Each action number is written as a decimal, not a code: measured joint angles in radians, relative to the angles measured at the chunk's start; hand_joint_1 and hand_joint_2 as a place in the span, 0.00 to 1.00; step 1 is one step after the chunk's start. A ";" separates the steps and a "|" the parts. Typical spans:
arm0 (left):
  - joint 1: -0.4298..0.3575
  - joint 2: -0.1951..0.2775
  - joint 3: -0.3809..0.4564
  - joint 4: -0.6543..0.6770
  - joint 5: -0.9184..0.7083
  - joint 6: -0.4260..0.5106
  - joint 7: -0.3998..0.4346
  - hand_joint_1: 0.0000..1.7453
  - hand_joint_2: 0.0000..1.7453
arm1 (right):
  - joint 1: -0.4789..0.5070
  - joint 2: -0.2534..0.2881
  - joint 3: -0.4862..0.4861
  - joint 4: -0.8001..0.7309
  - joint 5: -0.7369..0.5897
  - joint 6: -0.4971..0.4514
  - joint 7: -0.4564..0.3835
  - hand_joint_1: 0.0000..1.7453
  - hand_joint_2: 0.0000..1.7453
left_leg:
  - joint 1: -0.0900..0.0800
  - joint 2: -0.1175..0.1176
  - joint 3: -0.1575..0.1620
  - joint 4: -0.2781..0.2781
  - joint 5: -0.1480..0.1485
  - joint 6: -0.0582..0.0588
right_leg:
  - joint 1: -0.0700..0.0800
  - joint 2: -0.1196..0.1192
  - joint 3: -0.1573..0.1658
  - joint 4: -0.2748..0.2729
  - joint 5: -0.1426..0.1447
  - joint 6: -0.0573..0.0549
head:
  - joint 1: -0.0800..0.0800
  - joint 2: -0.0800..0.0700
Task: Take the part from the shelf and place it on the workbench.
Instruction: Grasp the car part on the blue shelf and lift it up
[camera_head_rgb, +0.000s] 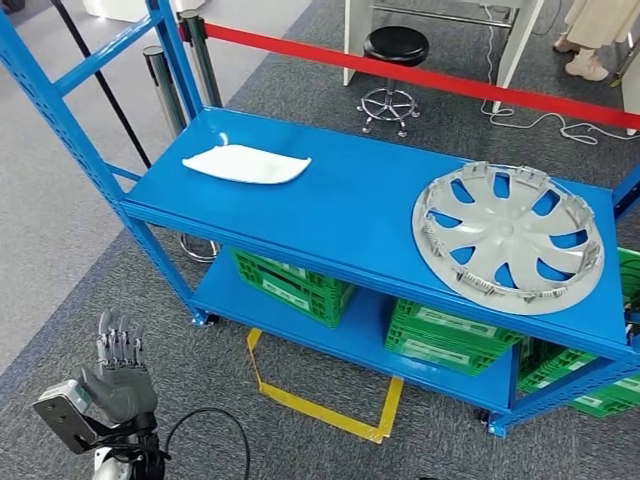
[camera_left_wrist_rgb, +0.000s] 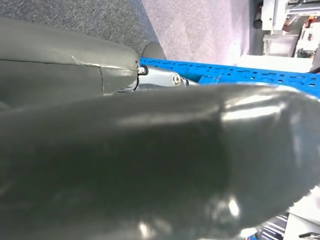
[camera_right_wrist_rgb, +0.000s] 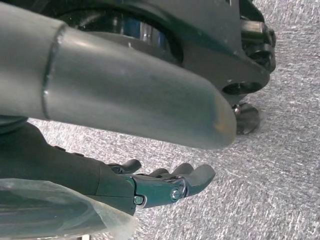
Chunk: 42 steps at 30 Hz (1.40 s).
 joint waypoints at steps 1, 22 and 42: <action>0.001 0.000 0.000 0.000 0.000 0.000 0.000 0.00 0.00 | 0.000 0.000 0.000 0.000 0.000 0.001 0.000 0.00 0.00 | 0.000 0.000 -0.013 0.011 0.014 0.000 | 0.000 0.000 0.006 0.000 -0.004 0.000 | 0.000 0.000; 0.003 0.004 0.000 -0.003 -0.007 -0.005 -0.003 0.00 0.00 | -0.002 -0.006 -0.001 0.004 -0.005 0.027 0.003 0.00 0.00 | -0.011 -0.003 0.150 -0.276 0.096 0.047 | 0.010 0.005 -0.061 0.027 0.035 0.032 | 0.015 0.000; 0.027 0.003 -0.009 -0.051 -0.109 0.023 -0.025 0.00 0.00 | -0.007 -0.007 -0.004 0.004 0.000 0.036 -0.028 0.00 0.00 | 0.000 0.003 0.089 -0.267 0.149 0.046 | 0.003 0.003 0.003 0.052 -0.071 0.050 | 0.017 0.000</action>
